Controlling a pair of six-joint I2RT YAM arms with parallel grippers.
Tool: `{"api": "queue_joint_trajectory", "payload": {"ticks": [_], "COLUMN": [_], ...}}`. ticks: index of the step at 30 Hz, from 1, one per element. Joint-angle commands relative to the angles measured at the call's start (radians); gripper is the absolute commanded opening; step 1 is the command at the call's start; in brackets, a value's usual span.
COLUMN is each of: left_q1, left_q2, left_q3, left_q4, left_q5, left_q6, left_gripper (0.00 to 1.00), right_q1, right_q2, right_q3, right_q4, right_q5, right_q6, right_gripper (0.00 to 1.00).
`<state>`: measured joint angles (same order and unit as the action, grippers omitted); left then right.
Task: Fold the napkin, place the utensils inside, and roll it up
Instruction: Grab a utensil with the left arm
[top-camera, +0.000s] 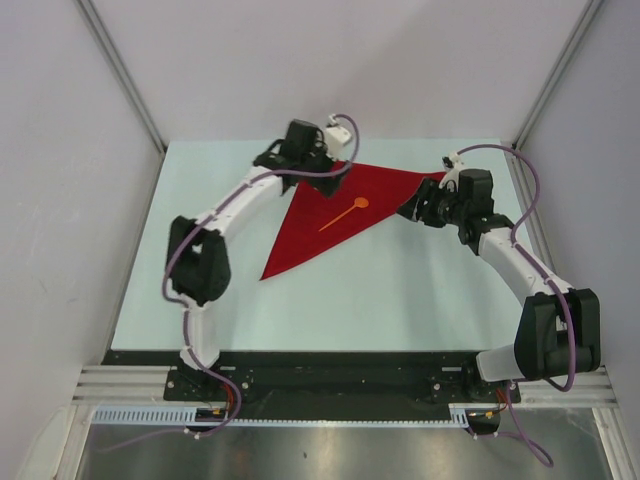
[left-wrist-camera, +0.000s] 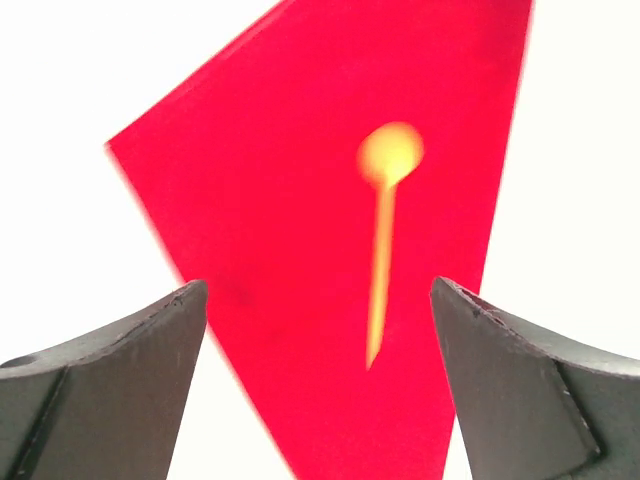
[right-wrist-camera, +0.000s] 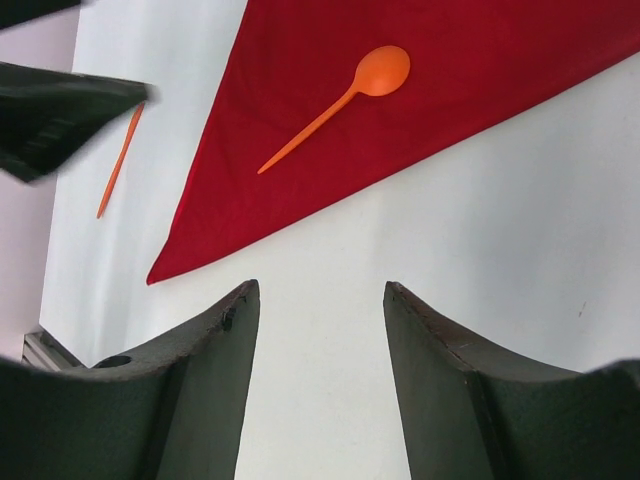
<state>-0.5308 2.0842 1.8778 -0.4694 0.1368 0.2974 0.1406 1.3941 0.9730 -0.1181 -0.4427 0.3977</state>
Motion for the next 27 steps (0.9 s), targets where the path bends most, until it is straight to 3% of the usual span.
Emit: {"api": "queue_joint_trajectory", "payload": {"ticks": [1, 5, 11, 18, 27], "left_q1": [0.176, 0.316, 0.5, 0.578, 0.604], "left_q2": [-0.177, -0.231, -0.335, -0.357, -0.365], "left_q3": [-0.222, -0.357, -0.583, -0.723, -0.749], "left_q4": [-0.015, -0.057, 0.028, 0.057, 0.08], "left_q5": [-0.038, -0.091, -0.056, -0.045, -0.08], "left_q6": [-0.015, -0.078, -0.127, -0.109, -0.124], "left_gripper": [0.94, 0.88, 0.72, 0.67, 0.64], "right_q1": [-0.004, -0.006, -0.01, -0.01, -0.012], "right_q2": [-0.004, 0.002, 0.031, 0.063, 0.052], "right_q3": [0.001, 0.009, 0.009, 0.044, 0.058], "right_q4": [0.043, 0.031, 0.04, 0.04, 0.02], "right_q5": [-0.034, -0.056, -0.103, -0.165, -0.166], "right_q6": [-0.025, -0.036, -0.016, -0.002, -0.01], "right_gripper": [0.58, 0.58, 0.58, 0.58, 0.58]}}
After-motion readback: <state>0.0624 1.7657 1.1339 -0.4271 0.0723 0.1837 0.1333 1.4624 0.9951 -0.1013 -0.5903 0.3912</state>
